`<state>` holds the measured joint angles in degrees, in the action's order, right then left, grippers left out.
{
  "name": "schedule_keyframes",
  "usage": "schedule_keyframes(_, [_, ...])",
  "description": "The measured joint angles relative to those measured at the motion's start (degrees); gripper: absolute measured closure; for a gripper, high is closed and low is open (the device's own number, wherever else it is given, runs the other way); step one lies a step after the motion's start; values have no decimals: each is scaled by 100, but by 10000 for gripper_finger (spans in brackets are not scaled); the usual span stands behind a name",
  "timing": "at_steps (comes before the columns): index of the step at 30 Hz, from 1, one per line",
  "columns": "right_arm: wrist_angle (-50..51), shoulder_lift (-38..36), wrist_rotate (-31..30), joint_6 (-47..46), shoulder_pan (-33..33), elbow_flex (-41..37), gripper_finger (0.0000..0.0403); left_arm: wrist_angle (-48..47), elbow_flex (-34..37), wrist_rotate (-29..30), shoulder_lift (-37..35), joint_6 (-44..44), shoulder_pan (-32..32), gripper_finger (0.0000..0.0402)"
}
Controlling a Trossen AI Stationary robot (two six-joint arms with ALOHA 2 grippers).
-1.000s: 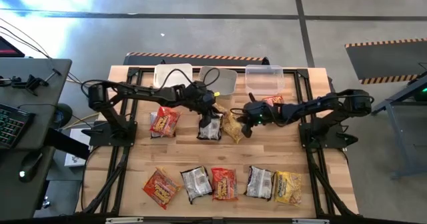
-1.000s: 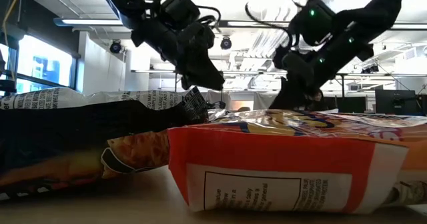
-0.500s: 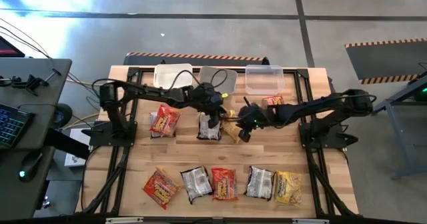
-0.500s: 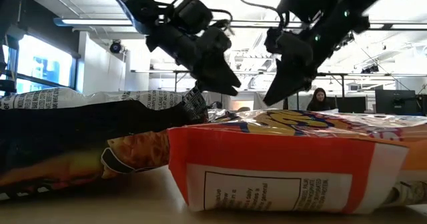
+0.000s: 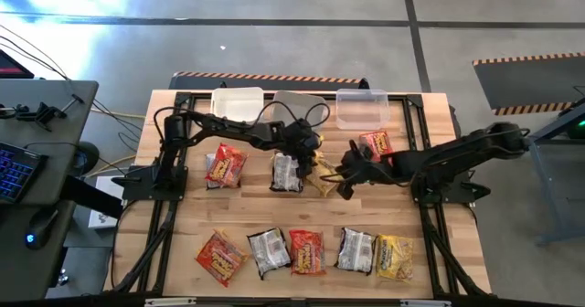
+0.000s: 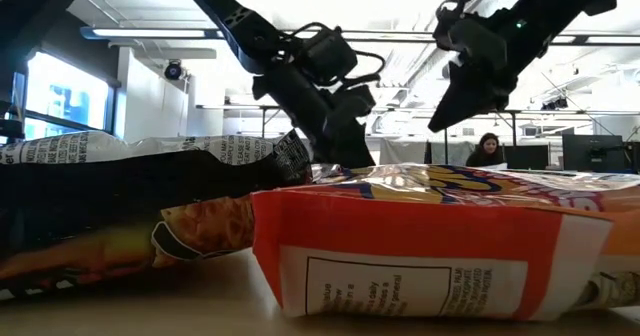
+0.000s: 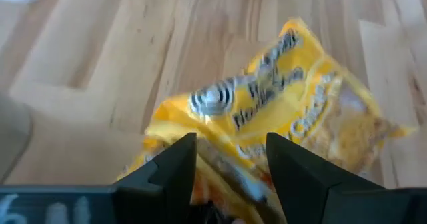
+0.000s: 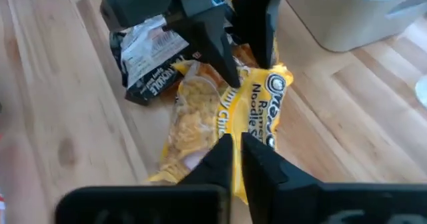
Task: Sort Maruchan noodles
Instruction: Put the yellow noodle pack into the transparent bin
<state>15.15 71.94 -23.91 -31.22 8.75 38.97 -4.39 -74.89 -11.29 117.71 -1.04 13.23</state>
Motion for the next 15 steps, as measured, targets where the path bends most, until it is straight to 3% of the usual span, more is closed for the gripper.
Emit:
schedule_keyframes(6, [-25, 25, 61, -263, -83, -3, 302, -65, -17, 0, 21, 495, -4, 259])
schedule_keyframes(15, [29, 74, 607, -498, -537, -51, 182, -37, -17, -28, 20, 1334, -123, 394])
